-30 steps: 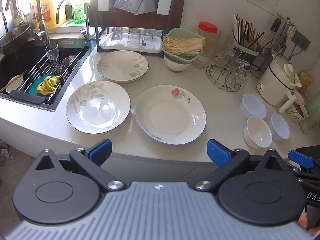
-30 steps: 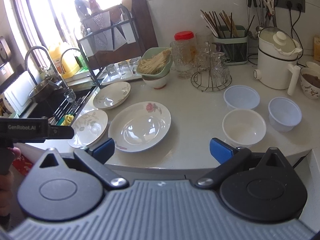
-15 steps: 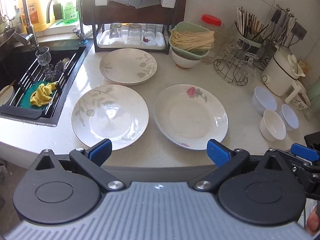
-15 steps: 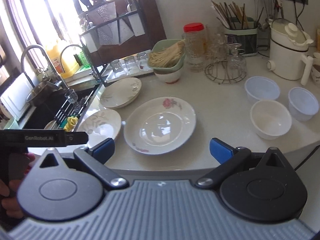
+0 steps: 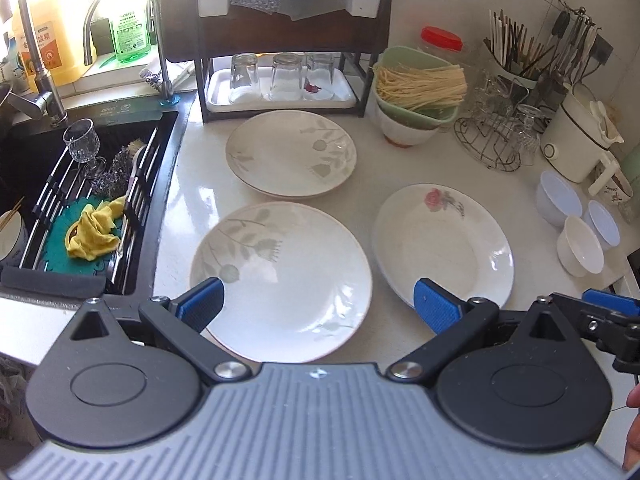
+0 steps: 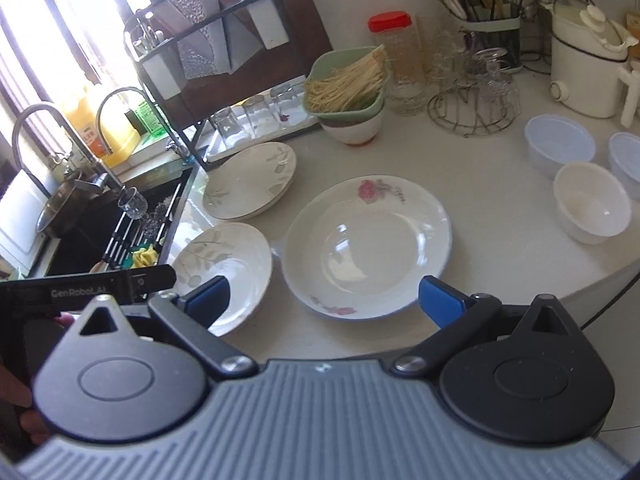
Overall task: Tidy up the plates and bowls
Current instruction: 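Move both grippers open toward the rim of the leaf-pattern plate, then close the left gripper on the leaf plate rim while the right gripper closes beside it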
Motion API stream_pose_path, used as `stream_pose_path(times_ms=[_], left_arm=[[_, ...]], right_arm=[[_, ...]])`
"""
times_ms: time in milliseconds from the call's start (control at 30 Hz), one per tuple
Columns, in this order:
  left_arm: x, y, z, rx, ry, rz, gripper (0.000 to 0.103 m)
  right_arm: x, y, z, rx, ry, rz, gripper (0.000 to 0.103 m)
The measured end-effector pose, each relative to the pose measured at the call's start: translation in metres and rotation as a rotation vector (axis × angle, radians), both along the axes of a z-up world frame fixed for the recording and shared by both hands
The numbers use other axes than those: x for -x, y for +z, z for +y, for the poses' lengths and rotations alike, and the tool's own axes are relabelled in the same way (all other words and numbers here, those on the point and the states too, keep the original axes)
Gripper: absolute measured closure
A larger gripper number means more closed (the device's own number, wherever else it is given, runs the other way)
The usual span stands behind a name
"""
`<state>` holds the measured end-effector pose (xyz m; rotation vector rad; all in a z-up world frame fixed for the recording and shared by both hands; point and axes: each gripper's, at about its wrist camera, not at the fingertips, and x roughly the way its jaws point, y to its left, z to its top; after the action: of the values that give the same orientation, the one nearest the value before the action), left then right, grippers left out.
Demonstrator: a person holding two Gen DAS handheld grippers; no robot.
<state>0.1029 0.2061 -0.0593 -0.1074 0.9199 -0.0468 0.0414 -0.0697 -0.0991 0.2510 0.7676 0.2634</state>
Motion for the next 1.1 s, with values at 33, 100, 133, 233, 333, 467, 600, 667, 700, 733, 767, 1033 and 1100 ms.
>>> stream_pose_path(times_ms=[33,100,133,233,333,467,600,667,700,733,767,1033,1100], left_arm=[[-0.003,-0.002,0.007,0.001,-0.005,0.001,0.001],[-0.01,-0.007,0.022,0.006,-0.017,0.01,0.001],[-0.014,-0.01,0.029,0.012,-0.022,0.02,0.001],[-0.028,-0.02,0.049,0.031,-0.039,0.049,0.001],[-0.041,-0.028,0.066,0.035,-0.064,0.064,0.001],[-0.057,-0.041,0.088,0.035,-0.096,0.085,0.001],[-0.071,-0.055,0.111,0.082,-0.113,0.115,0.001],[-0.079,-0.063,0.12,0.093,-0.125,0.128,0.001],[-0.083,-0.067,0.124,0.101,-0.136,0.134,0.001],[-0.086,-0.071,0.128,0.108,-0.144,0.137,0.001],[-0.089,-0.076,0.13,0.121,-0.153,0.138,0.001],[-0.111,-0.112,0.137,0.208,-0.22,0.169,0.019],[-0.115,-0.118,0.137,0.229,-0.23,0.174,0.031]], right_arm=[[-0.003,-0.002,0.007,-0.004,0.005,0.005,0.003],[-0.008,-0.004,0.024,0.001,0.011,0.004,0.003],[-0.009,-0.005,0.031,0.006,0.014,0.0,0.003],[-0.014,-0.011,0.055,0.02,0.008,-0.004,0.003],[-0.021,-0.016,0.071,0.041,-0.03,0.005,0.003],[-0.031,-0.026,0.088,0.026,-0.088,0.039,0.003],[-0.038,-0.041,0.103,-0.018,-0.128,0.074,0.003],[-0.042,-0.049,0.111,-0.042,-0.14,0.082,0.003],[-0.044,-0.053,0.115,-0.055,-0.142,0.085,0.004],[-0.046,-0.057,0.118,-0.068,-0.147,0.09,0.005],[-0.048,-0.06,0.121,-0.078,-0.15,0.094,0.006],[-0.06,-0.09,0.131,-0.088,-0.233,0.154,0.032],[-0.063,-0.094,0.131,-0.076,-0.258,0.17,0.04]])
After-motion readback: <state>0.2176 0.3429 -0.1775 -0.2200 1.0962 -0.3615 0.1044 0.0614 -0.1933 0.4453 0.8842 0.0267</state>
